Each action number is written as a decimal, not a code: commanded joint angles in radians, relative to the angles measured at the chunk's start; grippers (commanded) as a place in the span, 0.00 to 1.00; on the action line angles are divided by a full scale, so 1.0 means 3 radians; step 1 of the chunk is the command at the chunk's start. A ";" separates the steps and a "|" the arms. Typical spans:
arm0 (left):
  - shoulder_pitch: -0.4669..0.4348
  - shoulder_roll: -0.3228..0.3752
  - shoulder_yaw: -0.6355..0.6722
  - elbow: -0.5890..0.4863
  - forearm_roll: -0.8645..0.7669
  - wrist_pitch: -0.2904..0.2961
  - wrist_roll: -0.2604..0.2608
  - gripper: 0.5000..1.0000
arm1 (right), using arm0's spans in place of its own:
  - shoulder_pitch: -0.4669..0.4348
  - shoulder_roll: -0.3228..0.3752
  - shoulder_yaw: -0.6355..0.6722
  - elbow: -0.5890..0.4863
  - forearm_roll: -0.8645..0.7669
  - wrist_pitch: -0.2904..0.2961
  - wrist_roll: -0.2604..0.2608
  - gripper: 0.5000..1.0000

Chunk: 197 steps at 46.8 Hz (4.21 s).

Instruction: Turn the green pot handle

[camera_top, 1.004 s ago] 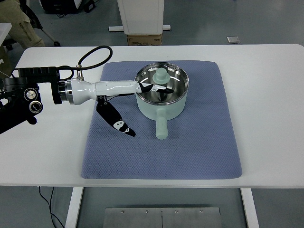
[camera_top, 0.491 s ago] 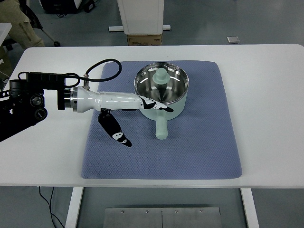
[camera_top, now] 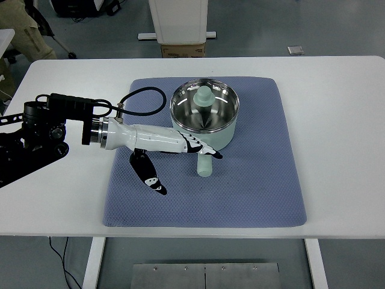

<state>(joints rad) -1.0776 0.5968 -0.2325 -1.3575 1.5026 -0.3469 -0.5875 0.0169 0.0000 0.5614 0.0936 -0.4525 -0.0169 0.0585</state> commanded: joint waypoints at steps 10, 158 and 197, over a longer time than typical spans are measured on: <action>-0.0049 -0.0087 0.0034 0.0015 0.0017 0.0001 0.0000 1.00 | 0.0000 0.0000 0.0000 0.0000 0.0000 0.0000 -0.0001 1.00; -0.0683 -0.0031 0.0796 0.0240 0.1357 0.0001 -0.0036 1.00 | 0.0000 0.0000 0.0000 0.0000 0.0000 0.0000 -0.0001 1.00; -0.0795 0.0041 0.0877 0.0470 0.1567 0.0037 -0.0031 1.00 | 0.0000 0.0000 0.0000 0.0000 0.0000 0.0000 -0.0001 1.00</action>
<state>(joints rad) -1.3161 0.6091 0.0196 -1.2230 1.9728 -0.3372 -0.5966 0.0169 0.0000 0.5615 0.0935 -0.4525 -0.0169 0.0582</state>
